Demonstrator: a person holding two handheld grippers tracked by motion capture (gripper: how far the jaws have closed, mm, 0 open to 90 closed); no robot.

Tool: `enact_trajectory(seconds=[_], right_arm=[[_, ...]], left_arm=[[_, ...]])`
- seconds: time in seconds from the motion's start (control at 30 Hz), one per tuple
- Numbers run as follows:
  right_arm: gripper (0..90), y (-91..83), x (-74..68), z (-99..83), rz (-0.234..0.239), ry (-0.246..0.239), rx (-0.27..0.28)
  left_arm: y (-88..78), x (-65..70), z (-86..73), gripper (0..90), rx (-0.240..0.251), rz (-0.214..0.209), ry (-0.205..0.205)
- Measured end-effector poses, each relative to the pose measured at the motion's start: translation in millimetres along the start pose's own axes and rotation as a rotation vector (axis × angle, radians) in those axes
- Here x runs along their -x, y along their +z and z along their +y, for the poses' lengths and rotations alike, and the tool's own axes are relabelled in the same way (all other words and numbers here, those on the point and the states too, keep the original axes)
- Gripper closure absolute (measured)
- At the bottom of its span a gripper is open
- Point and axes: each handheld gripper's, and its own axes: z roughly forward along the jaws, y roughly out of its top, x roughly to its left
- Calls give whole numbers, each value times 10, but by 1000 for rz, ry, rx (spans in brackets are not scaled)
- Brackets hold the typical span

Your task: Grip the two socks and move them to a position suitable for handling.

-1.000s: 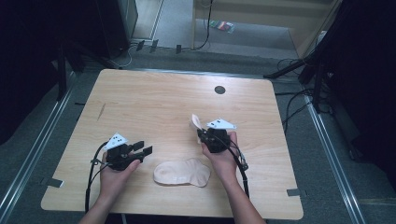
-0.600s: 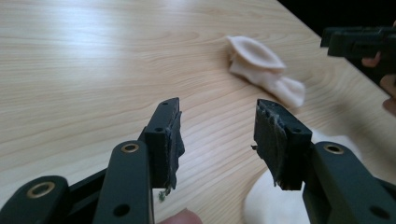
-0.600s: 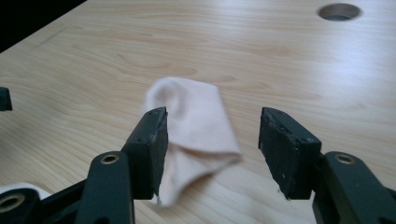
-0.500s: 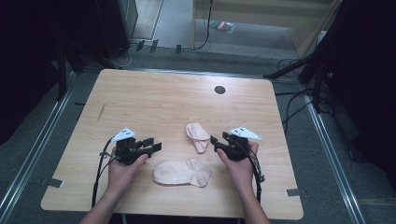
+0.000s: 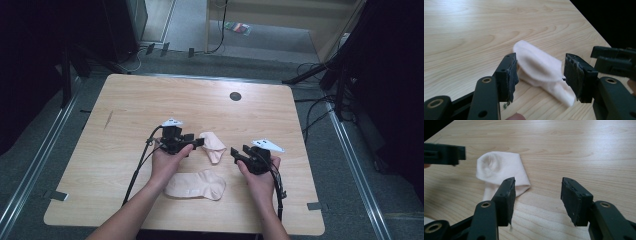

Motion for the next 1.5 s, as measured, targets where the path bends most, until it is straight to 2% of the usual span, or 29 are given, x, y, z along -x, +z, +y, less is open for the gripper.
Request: enact_trajectory(seconds=[0.07,0.13,0.17,0.2,0.23,0.3,0.37,0.43,0.6,0.7,0.77,0.8,0.83,0.87,0.9,0.93,1.0,1.03,1.1,1.13,1.17,1.2,1.23,1.33,1.5], right_arm=[[450,16,-9,-5,0,-2,-2],[443,31,-18,-16,0,5,-11],[438,45,-24,-25,0,3,-16],[431,63,-40,-37,4,10,-21],[431,63,-40,-37,4,10,-21],[407,82,-74,-47,18,8,-29],[381,103,-109,-56,27,-1,-35],[348,136,-157,-65,40,6,-43],[260,243,-295,-82,60,5,-73],[282,328,-398,-82,69,-18,-93],[285,390,-452,-65,59,-32,-101],[296,411,-468,-58,58,-34,-105],[387,473,-499,-56,36,-52,-86],[387,473,-499,-56,36,-52,-86],[456,487,-503,-57,25,-59,-85],[573,503,-504,-64,13,-69,-77],[697,500,-479,-64,-23,-89,-58],[769,472,-449,-52,-35,-87,-42],[850,397,-402,-20,-81,-108,5],[891,304,-351,20,-122,-127,59],[891,304,-351,20,-122,-127,59],[896,234,-321,50,-145,-161,95],[896,234,-321,50,-145,-161,95],[898,166,-320,59,-185,-272,114],[896,198,-407,-34,-238,-426,76]], left_arm=[[81,20,29,444,-21,27,-15],[172,27,46,470,-67,62,-30],[199,37,46,521,-75,75,-28],[222,50,45,708,-85,92,-17],[232,60,44,708,-91,99,2],[217,70,49,882,-91,88,13],[180,82,60,896,-90,61,24],[131,101,72,900,-83,53,43],[-71,160,148,900,-18,-15,41],[-183,210,197,900,4,-50,57],[-249,251,215,900,15,-68,67],[-295,269,224,900,23,-92,75],[-318,276,228,900,25,-108,74],[-340,282,232,900,30,-122,72],[-370,287,237,900,33,-137,68],[-405,289,244,900,42,-149,66],[-464,278,256,900,53,-169,62],[-492,264,261,900,54,-166,74],[-533,227,260,900,50,-144,96],[-542,200,252,900,47,-125,105],[-546,174,243,900,42,-116,107],[-546,132,228,900,32,-104,110],[-543,91,207,900,25,-87,112],[-520,-45,112,900,-2,-47,108],[-488,-179,-33,900,-50,10,126]])
